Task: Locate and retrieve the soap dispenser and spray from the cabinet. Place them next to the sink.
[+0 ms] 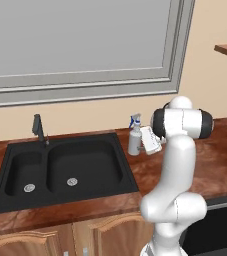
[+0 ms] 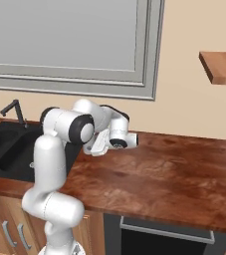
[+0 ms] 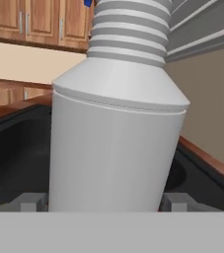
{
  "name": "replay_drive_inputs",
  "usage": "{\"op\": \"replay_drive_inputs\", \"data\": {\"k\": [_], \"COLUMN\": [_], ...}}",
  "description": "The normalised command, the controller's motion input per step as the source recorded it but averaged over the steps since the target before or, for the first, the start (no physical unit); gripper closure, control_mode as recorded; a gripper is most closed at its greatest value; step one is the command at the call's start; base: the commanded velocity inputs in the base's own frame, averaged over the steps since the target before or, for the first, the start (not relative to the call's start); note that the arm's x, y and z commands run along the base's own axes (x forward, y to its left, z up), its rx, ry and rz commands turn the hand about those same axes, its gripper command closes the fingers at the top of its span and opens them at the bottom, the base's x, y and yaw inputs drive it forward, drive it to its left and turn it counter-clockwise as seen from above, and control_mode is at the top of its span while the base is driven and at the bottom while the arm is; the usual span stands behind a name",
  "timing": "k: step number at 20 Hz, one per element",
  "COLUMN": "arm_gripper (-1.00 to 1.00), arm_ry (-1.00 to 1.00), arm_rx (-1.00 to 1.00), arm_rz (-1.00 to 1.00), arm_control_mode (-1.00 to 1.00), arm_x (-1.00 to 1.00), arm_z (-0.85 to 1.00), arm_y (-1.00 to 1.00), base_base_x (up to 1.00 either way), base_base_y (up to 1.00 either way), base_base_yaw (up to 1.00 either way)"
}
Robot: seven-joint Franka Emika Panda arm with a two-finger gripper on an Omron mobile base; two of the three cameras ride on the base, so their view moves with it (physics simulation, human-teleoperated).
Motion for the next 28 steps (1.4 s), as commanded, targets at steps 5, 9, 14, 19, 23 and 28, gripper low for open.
{"op": "replay_drive_inputs", "data": {"k": [5, 9, 14, 19, 23, 28], "arm_gripper": [-1.00, -1.00, -1.00, -1.00, -1.00, -1.00], "arm_ry": [-0.01, 0.00, 0.00, -0.01, 0.00, 0.00], "arm_rx": [0.01, 0.00, 0.00, 0.00, -0.02, -0.04], "arm_rz": [0.01, 0.00, 0.00, 0.00, 0.00, 0.00], "arm_control_mode": [-1.00, -1.00, -1.00, -1.00, -1.00, -1.00], "arm_x": [0.06, 0.00, 0.00, -0.01, 0.00, 0.02], "arm_z": [-0.09, 0.00, 0.00, 0.00, 0.15, 0.22], "arm_y": [0.00, 0.00, 0.00, 0.00, -0.18, -0.21], "base_base_x": [0.00, 0.00, 0.00, 0.00, 0.00, 0.00], "base_base_y": [0.00, 0.00, 0.00, 0.00, 0.00, 0.00], "base_base_yaw": [0.00, 0.00, 0.00, 0.00, 0.00, 0.00]}}
